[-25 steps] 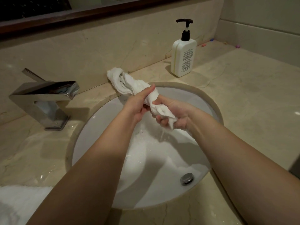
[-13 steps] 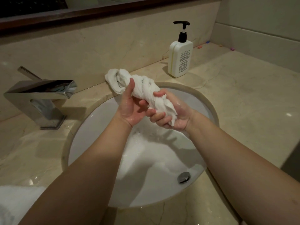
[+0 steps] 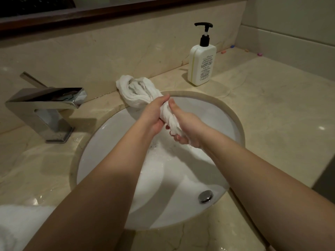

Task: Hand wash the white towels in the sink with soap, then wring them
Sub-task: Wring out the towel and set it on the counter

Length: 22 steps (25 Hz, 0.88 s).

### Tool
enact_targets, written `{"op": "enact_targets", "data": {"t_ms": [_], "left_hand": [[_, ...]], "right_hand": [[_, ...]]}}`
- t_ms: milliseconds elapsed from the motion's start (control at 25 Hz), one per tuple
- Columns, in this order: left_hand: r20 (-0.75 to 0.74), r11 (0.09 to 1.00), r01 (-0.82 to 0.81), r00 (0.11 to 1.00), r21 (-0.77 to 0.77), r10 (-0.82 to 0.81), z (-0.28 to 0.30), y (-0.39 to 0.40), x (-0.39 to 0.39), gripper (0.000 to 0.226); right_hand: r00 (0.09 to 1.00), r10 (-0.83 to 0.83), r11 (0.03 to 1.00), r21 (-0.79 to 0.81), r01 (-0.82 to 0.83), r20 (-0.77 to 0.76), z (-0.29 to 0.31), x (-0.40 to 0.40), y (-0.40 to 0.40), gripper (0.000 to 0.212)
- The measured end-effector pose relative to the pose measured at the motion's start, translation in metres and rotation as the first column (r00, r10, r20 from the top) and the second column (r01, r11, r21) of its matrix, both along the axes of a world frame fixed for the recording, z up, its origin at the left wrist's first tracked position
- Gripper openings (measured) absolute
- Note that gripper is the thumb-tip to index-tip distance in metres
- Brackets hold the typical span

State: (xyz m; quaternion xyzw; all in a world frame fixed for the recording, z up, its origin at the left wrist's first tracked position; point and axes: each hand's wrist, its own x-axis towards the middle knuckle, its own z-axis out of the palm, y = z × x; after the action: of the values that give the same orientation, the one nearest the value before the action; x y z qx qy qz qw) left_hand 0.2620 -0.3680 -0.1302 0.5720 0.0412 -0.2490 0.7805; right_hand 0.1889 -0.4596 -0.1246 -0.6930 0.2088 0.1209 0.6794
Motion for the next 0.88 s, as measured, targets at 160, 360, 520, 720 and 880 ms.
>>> {"op": "enact_targets", "data": {"t_ms": [160, 360, 520, 720, 880], "left_hand": [[-0.09, 0.999, -0.043, 0.995, -0.019, 0.041, -0.002, 0.002, 0.009, 0.021], [-0.11, 1.0, 0.01, 0.994, -0.008, -0.011, 0.003, 0.006, 0.007, 0.02], [-0.093, 0.93, 0.171, 0.973, -0.324, -0.211, -0.001, 0.025, 0.01, 0.022], [0.045, 0.956, 0.235, 0.972, -0.174, -0.231, -0.017, 0.025, 0.018, 0.039], [-0.022, 0.963, 0.107, 0.993, -0.246, -0.115, -0.019, 0.015, 0.013, 0.046]], "right_hand": [[0.993, 0.029, 0.868, -0.496, 0.032, 0.114, -0.007, 0.003, 0.005, 0.068], [0.992, 0.119, 0.965, -0.242, -0.104, 0.051, -0.008, 0.001, -0.004, 0.062], [0.986, 0.163, 0.972, 0.175, -0.155, -0.031, -0.004, 0.0, -0.014, 0.024], [0.981, 0.187, 0.744, 0.66, -0.105, -0.054, 0.003, 0.001, -0.018, 0.015], [0.953, 0.301, 0.687, 0.703, -0.185, -0.042, 0.008, 0.0, -0.01, 0.014]]}}
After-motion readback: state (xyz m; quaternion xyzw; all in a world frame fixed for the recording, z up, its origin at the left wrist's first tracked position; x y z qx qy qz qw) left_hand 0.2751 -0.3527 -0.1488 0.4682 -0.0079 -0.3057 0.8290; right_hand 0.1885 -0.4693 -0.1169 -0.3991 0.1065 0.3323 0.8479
